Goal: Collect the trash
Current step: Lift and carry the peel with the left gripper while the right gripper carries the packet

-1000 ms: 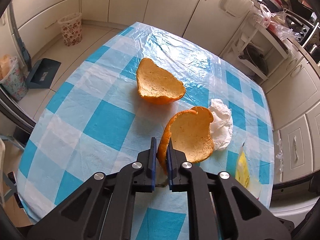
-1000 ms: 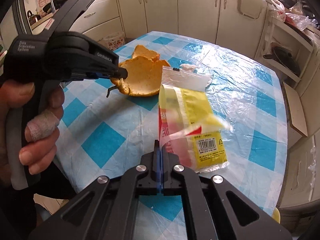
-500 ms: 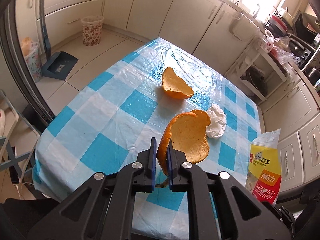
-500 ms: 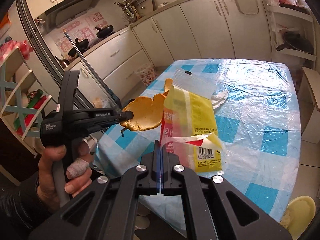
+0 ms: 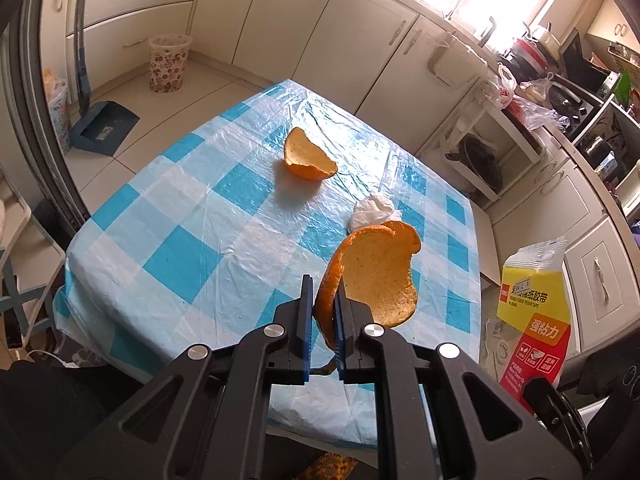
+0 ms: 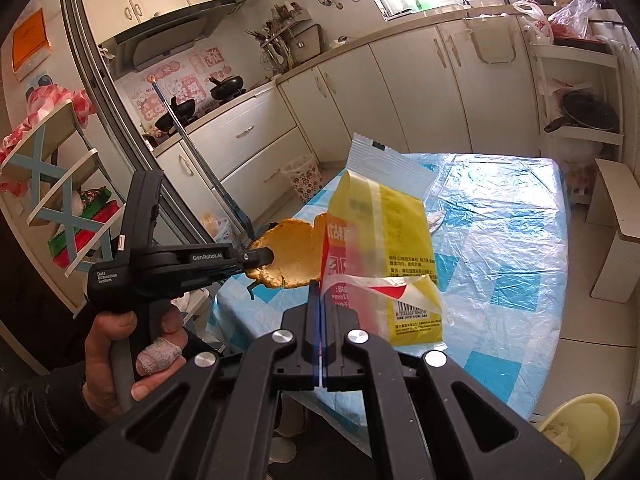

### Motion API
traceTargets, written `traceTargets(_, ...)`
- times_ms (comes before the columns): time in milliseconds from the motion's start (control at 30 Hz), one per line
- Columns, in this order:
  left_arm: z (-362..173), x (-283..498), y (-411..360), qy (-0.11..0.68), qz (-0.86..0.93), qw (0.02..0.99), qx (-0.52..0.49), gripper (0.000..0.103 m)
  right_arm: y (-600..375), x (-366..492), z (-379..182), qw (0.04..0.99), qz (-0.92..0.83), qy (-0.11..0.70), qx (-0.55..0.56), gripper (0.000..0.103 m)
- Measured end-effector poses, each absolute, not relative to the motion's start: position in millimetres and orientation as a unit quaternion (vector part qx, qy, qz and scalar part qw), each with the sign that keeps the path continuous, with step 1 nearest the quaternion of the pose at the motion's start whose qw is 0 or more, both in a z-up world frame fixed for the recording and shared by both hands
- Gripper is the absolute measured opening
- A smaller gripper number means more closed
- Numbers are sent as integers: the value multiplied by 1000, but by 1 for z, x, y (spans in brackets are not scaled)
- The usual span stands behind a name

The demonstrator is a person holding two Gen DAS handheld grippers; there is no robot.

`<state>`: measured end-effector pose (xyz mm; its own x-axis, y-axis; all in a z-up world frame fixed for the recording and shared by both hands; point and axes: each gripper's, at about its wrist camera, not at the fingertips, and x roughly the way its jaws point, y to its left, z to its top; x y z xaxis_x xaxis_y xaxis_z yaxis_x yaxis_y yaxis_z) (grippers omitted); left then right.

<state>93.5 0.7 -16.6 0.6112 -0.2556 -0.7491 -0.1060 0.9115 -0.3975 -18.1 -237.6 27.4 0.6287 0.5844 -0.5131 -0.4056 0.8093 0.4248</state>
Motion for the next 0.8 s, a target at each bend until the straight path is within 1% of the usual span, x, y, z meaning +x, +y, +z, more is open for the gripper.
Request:
traceTargets(367, -12, 80, -16, 442, -66, 871, -202, 9, -249, -32, 32, 900, 271, 314, 135, 1)
traceTargets(800, -13, 78, -15, 443, -68, 870, -207, 9, -249, -32, 30, 901, 268, 315, 129, 1)
